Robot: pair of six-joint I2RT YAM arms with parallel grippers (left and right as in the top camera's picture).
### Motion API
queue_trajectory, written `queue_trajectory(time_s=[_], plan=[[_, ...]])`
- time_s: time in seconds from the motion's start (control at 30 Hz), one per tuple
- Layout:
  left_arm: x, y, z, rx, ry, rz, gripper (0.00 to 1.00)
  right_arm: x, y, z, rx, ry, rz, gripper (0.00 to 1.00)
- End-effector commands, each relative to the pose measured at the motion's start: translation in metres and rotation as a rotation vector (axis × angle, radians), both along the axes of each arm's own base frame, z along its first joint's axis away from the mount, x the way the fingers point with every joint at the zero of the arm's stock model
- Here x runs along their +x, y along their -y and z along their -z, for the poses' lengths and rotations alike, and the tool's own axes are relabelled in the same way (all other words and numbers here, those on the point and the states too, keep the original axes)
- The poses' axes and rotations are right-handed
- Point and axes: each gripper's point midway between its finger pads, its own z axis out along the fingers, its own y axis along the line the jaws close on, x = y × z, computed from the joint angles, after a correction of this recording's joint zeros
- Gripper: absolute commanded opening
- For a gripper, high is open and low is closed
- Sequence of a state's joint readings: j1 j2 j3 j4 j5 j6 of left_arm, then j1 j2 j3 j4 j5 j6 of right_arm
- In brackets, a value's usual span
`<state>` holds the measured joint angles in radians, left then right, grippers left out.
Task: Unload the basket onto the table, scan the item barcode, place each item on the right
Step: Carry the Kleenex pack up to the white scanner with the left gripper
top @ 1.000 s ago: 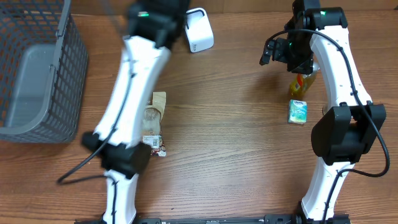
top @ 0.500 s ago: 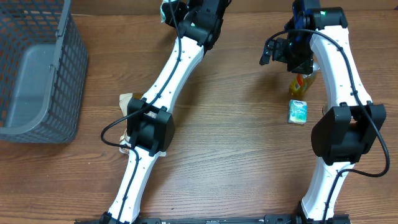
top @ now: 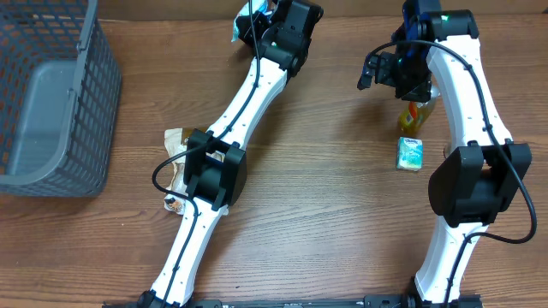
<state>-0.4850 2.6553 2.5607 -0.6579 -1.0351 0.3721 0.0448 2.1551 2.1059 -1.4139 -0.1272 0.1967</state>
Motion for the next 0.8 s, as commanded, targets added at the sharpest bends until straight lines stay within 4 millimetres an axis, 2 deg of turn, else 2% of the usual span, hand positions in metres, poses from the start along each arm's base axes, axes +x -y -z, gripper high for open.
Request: queue_trajectory(time_s=[0.0,0.57,0.77], plan=[[0.001,0.008,0.016,0.017,-0.029,0.021,0.04,0.005,-0.001,-0.015,0.006,0.048,-0.008,1.00],[-0.012,0.029,0.087,0.086,-0.172,0.066,0.04,0.005,-0.001,-0.015,0.006,0.048,-0.008,1.00],[-0.018,0.031,0.097,0.089,-0.217,0.080,0.04,0.005,-0.001,-0.015,0.006,0.048,-0.008,1.00]])
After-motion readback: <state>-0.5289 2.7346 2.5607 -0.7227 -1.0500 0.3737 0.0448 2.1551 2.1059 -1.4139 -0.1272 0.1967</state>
